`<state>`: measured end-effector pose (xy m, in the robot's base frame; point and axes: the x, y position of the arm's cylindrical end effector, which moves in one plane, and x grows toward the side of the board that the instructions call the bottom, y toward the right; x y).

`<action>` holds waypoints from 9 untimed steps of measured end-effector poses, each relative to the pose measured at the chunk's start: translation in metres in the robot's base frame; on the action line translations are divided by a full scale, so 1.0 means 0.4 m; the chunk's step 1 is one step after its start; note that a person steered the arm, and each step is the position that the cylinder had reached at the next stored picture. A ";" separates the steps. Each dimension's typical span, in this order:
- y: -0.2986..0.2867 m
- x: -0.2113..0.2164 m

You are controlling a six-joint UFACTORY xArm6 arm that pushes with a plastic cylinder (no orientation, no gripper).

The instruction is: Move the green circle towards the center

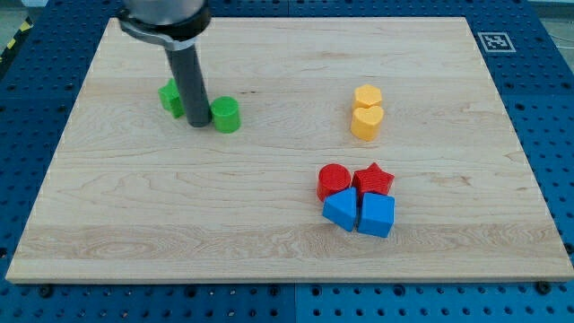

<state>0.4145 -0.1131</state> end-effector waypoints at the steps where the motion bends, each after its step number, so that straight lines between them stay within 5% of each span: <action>1: 0.082 0.000; 9: 0.273 0.037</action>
<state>0.4295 -0.0041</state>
